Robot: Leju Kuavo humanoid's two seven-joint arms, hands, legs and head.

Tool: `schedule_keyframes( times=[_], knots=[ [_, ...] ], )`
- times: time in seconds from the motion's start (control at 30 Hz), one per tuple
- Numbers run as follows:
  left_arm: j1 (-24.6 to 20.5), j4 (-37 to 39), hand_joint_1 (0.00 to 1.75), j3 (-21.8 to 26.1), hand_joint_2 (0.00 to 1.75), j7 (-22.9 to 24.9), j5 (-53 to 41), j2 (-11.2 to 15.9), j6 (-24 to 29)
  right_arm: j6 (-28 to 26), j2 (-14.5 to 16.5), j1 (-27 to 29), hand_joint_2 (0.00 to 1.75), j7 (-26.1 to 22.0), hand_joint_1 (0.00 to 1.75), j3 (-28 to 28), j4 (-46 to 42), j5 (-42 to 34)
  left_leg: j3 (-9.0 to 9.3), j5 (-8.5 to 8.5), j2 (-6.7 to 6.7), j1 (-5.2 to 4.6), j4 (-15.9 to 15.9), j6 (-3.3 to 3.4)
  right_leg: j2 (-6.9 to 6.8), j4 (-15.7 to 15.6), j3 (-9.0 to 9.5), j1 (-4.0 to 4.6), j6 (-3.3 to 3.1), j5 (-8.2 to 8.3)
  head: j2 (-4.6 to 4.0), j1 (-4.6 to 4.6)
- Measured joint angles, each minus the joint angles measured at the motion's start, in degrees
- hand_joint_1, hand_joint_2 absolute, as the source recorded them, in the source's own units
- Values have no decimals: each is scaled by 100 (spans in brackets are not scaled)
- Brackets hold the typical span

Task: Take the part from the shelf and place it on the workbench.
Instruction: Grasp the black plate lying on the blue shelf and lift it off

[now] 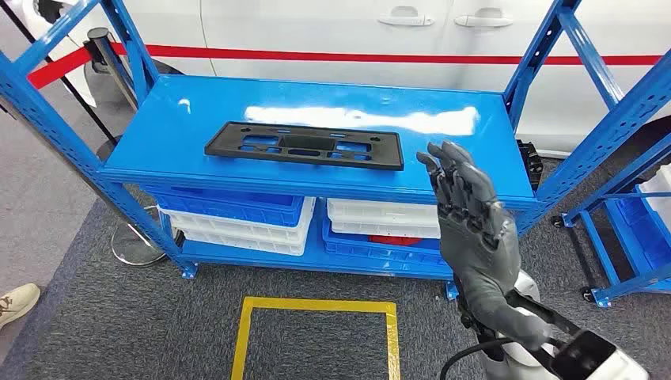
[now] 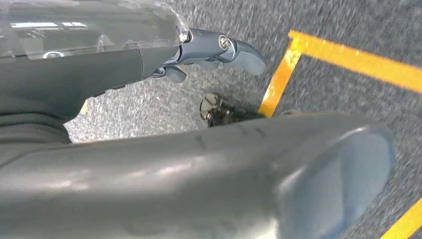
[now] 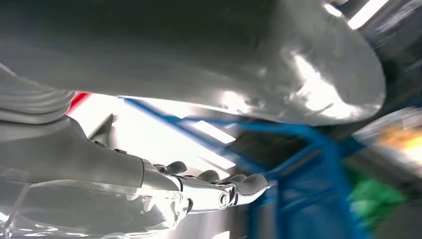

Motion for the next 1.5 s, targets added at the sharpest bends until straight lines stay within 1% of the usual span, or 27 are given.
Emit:
schedule_keyframes(
  times=[0.07,0.13,0.17,0.2,0.23,0.3,0.37,0.4,0.5,0.57,0.63,0.67,0.7,0.73,0.8,0.87,0.97,1.03,1.07,1.13,1.17,1.2,1.23,1.3,1.33,1.4,1.5],
  knots=[
    [-4,2,0,40,0,-4,0,0,-15,55,-26,9,0,-26,0,85,-128,-91,-1,-2,3,-7,-1,25,2,386,-187,4,6,-205,0,0],
    [-8,7,0,109,0,-13,0,-2,-40,179,-71,40,0,-74,0,221,-343,-266,-1,-8,6,-25,-1,59,3,1092,-540,8,15,-499,0,0],
    [-9,11,0,138,0,-18,0,-4,-49,242,-89,57,0,-90,0,269,-422,-338,3,-12,5,-36,-1,66,3,1288,-646,8,13,-524,0,-1],
    [-9,14,0,160,0,-24,-1,-8,-54,296,-107,68,0,-96,0,307,-489,-395,11,-18,2,-46,-1,71,3,1284,-656,10,2,-442,0,0],
    [-8,17,0,178,0,-32,-2,-12,-57,335,-121,74,0,-96,0,337,-547,-432,25,-25,-2,-54,0,73,3,1065,-557,13,-19,-269,-1,0],
    [-8,22,0,201,0,-51,-5,-31,-63,380,-145,81,0,-97,0,376,-649,-466,52,-49,-11,-77,4,60,3,313,-190,41,-91,96,-1,0],
    [-13,25,0,217,0,-71,-7,-52,-67,420,-156,98,0,-98,0,393,-727,-473,56,-72,-16,-94,11,19,3,-174,38,78,-142,225,0,-2],
    [-15,25,0,223,0,-76,-7,-60,-70,445,-158,111,0,-98,0,395,-754,-473,54,-79,-15,-95,8,-10,5,-233,58,96,-153,207,0,-3],
    [-23,25,0,248,0,-84,-6,-58,-83,493,-160,139,0,-97,0,401,-797,-462,53,-154,-6,-86,69,-101,8,-322,110,58,-204,231,0,-7],
    [-30,28,0,258,0,-107,-4,-58,-83,586,-157,164,0,-96,0,404,-805,-438,-133,-396,-2,-66,498,-157,-13,-375,166,29,-245,234,-1,-15],
    [-30,43,0,263,0,-130,-19,-59,-75,664,-162,189,0,-96,0,400,-793,-488,-493,-670,0,-28,1189,-210,-25,-378,184,30,-270,215,0,-17],
    [-26,51,0,271,0,-122,-35,-59,-70,686,-178,198,0,-95,0,390,-773,-519,-630,-706,1,-6,1415,-235,-26,-376,193,28,-272,204,0,-16],
    [-22,57,0,286,0,-105,-56,-59,-68,708,-198,214,0,-95,0,373,-748,-531,-680,-629,2,16,1451,-257,-24,-373,207,24,-265,188,-1,-16],
    [-17,57,0,305,0,-84,-78,-59,-70,737,-216,239,0,-95,0,354,-719,-506,-628,-459,3,37,1283,-275,-20,-367,228,16,-253,168,-1,-16],
    [-11,57,0,341,0,-68,-116,-60,-88,729,-225,292,0,-94,0,327,-629,-404,-342,-61,12,66,605,-291,-15,-345,277,6,-207,113,-1,-16],
    [-22,57,0,361,0,-81,-142,-61,-111,667,-226,307,0,-93,0,327,-467,-285,-132,64,11,52,128,-248,-10,-313,284,12,-143,69,-1,-13],
    [-38,58,0,388,0,-115,-190,-62,-135,708,-230,319,0,-91,0,325,-132,-118,-87,26,-1,25,27,-130,-14,-318,282,6,-46,49,-1,-7],
    [-40,58,0,416,0,-126,-210,-64,-142,701,-245,312,0,-94,0,325,123,-90,-34,32,0,37,-30,-49,-12,-131,212,-6,5,-73,-1,-3],
    [-42,58,0,431,0,-128,-214,-66,-144,683,-260,303,0,-89,0,326,271,-79,-6,31,3,42,-53,-15,-8,131,83,-11,21,-202,0,-1],
    [-48,58,0,457,0,-130,-232,-71,-145,614,-273,242,0,-41,0,361,692,17,22,9,5,28,-57,27,-4,865,-333,-7,37,-481,-1,2],
    [-52,58,0,466,0,-132,-242,-76,-146,553,-261,182,0,-5,0,407,965,97,35,-5,4,21,-55,37,-4,1154,-525,-7,39,-533,-1,3],
    [-55,58,0,474,0,-138,-251,-82,-148,473,-231,108,0,24,0,471,1246,173,52,-20,2,15,-52,41,-4,1264,-634,-7,34,-479,-1,3],
    [-56,58,0,482,0,-144,-255,-90,-151,388,-191,29,0,42,0,550,1507,227,76,-40,-4,10,-49,39,-4,1153,-631,-6,18,-313,0,3],
    [-47,58,0,499,0,-160,-262,-108,-157,257,-125,-87,0,44,0,682,1905,265,140,-91,-23,3,-47,18,-3,469,-371,6,-38,148,0,3],
    [-43,59,0,506,0,-164,-264,-119,-160,216,-104,-127,0,42,0,732,2054,270,157,-120,-36,-11,-36,-6,-1,121,-222,22,-69,299,-1,2],
    [-34,61,0,516,0,-173,-264,-134,-166,159,-85,-173,0,41,0,800,2292,262,155,-151,-60,-18,-33,-69,6,-214,-88,59,-114,359,-1,-4],
    [-21,62,0,543,0,-192,-266,-138,-177,62,-74,-188,0,37,0,840,2574,236,171,-191,-65,-13,-55,-167,17,-291,-46,53,-170,328,0,-8]
  ],
)
